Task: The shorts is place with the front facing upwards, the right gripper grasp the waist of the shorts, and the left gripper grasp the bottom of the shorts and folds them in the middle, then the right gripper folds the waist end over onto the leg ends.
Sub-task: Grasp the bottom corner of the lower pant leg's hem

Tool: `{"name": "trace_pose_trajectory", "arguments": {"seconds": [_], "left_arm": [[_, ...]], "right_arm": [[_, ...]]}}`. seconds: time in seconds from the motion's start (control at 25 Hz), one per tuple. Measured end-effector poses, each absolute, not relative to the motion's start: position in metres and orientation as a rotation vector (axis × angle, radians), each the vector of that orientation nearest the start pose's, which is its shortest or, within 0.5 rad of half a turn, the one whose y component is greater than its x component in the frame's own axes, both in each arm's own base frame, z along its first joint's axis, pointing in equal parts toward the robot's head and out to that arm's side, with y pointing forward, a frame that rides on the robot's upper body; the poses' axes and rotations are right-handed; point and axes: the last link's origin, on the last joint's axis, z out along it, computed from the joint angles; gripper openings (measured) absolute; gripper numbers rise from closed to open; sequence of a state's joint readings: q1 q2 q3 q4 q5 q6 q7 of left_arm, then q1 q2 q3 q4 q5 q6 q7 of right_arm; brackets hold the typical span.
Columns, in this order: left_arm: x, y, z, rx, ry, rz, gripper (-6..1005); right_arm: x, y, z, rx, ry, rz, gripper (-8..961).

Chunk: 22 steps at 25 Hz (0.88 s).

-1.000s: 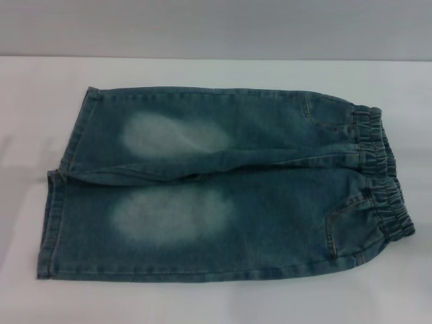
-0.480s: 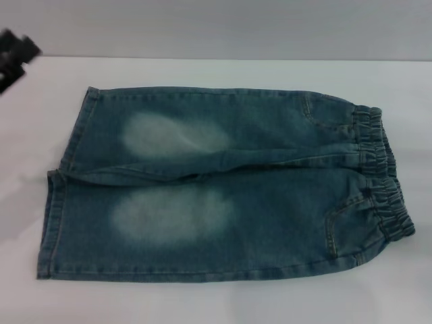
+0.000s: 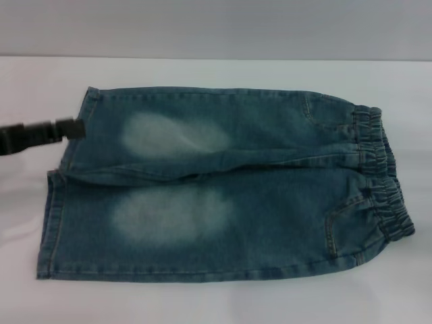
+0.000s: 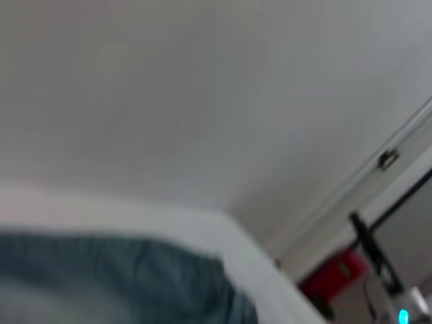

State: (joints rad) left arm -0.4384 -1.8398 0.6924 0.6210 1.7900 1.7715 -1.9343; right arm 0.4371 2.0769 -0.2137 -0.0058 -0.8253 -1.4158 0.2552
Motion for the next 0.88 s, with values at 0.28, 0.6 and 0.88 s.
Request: {"name": "trace_pose_trajectory", "arguments": {"seconds": [0.28,0.6,0.88], "left_arm": [[-0.306,0.309,0.106,-2.531,-1.657,-0.641,805],[-0.311,0.301,0.115,-2.477,-1.841,-0.574,804],[-0.325,0.294,0.114,-2.403,-1.977,-0.391,803]], "right_arm": [[0.366,0.308,0.069,-1.125,0.510,0.789,680],[0.364,0.312,0.070,-1.124,0.508,0.800,679],[0.362,0.314,0.071,-1.118,0.507,0.809,680]]}}
